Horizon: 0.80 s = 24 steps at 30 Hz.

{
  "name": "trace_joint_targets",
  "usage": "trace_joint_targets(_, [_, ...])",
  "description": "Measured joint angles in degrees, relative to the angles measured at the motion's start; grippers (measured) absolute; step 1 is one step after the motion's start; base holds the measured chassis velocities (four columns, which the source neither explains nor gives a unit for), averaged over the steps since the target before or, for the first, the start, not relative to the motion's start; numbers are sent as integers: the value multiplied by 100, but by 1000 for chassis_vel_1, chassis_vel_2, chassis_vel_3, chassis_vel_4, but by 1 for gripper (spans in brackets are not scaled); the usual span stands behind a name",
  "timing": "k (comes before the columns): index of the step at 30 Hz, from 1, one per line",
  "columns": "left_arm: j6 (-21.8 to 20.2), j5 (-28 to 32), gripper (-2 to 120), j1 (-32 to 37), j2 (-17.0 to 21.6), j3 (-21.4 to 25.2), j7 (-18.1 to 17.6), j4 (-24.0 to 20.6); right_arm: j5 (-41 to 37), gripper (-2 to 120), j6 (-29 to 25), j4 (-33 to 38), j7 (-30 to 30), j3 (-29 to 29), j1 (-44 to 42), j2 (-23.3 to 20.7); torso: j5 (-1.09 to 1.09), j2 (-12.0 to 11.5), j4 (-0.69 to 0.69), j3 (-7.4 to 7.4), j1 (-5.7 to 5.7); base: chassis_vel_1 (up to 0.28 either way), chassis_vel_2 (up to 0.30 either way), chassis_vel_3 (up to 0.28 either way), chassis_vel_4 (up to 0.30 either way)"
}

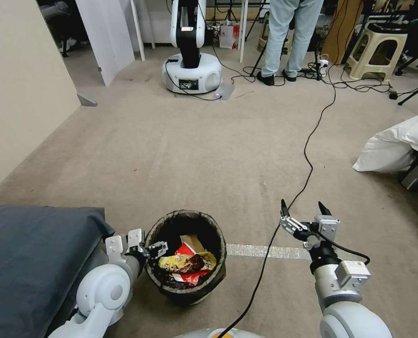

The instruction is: Pick up the trash bin, then pick up the garbage from the floor and place it into the trash bin.

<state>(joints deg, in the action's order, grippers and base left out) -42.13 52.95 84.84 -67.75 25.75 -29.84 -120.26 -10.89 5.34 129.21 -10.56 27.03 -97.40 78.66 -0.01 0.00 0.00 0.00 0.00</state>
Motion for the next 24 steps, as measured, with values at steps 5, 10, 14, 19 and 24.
trace_joint_targets(5, [0,2,100,39,19,88,58,-137,1,100,0,3,2,-23,8,1,0,0,0,0,1,0,0,0,0])
trace_joint_targets(10, [-1,23,100,140,20,246,132,-377,-4,100,3,33,4,-35,22,-10,1,0,0,0,0,0,0,0,0])
trace_joint_targets(14, [-1,-172,100,281,17,492,367,-635,-29,100,11,72,10,-27,28,-18,0,0,0,0,0,0,0,0,0])
trace_joint_targets(19, [125,-1502,100,678,-109,1224,1365,-1211,2,100,28,113,33,52,40,49,2,0,1,0,0,0,0,0,0])
trace_joint_targets(24, [1153,-2770,100,1023,-348,1550,1877,-1554,143,100,30,206,87,134,-70,143,0,0,0,0,0,0,0,0,0])
